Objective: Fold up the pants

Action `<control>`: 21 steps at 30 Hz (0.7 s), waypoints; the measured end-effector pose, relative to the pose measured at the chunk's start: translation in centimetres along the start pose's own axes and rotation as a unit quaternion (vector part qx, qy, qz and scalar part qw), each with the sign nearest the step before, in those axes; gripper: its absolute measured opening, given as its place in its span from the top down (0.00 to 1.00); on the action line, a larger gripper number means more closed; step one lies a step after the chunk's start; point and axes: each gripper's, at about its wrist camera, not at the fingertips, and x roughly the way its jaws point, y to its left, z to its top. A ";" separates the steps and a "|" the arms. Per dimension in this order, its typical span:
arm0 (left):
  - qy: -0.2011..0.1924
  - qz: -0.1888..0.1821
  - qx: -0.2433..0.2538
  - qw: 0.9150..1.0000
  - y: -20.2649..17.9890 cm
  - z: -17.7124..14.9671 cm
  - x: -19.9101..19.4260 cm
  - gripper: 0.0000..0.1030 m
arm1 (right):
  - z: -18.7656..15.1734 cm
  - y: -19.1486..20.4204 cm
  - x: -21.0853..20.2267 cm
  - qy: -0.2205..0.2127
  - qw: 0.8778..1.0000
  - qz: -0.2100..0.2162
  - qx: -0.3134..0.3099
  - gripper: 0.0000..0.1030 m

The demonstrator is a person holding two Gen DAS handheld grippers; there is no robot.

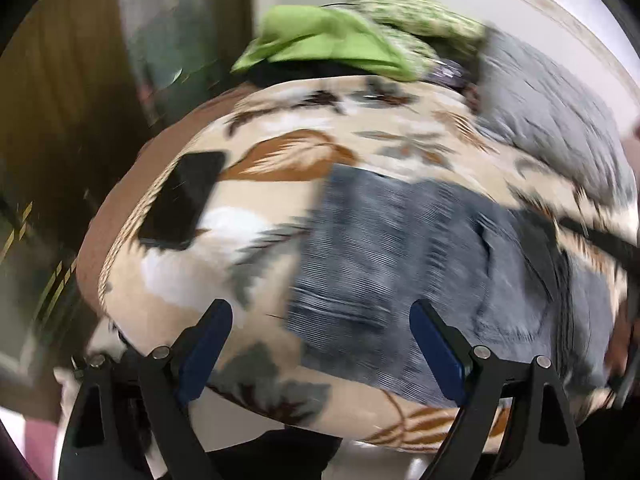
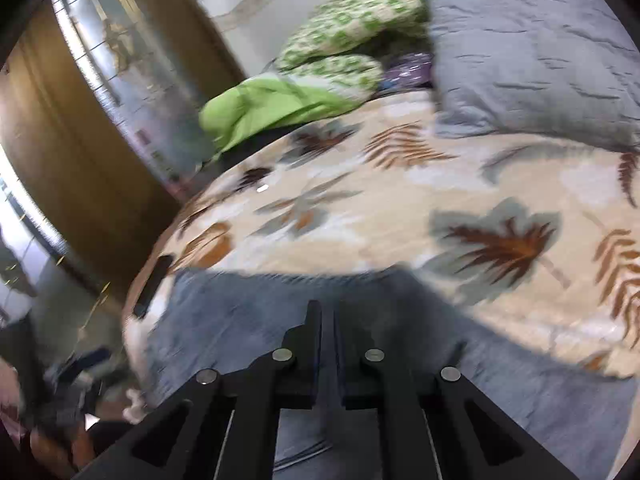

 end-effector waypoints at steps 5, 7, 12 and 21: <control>0.068 -0.026 -0.087 0.994 4.2 1.3 2.9 0.12 | -3.5 3.8 0.8 0.046 0.997 0.063 -0.013 0.92; 0.083 -0.040 -0.119 0.989 5.0 1.1 3.5 0.12 | -5.2 5.0 1.4 0.067 0.995 0.075 -0.019 0.92; 0.104 -0.059 -0.130 0.984 4.5 0.5 4.4 0.12 | -8.4 6.4 3.1 0.113 0.991 0.070 -0.023 0.92; 0.147 -0.101 -0.149 0.973 3.0 -0.6 5.6 0.13 | -10.3 5.4 3.2 0.135 0.988 0.076 0.008 0.92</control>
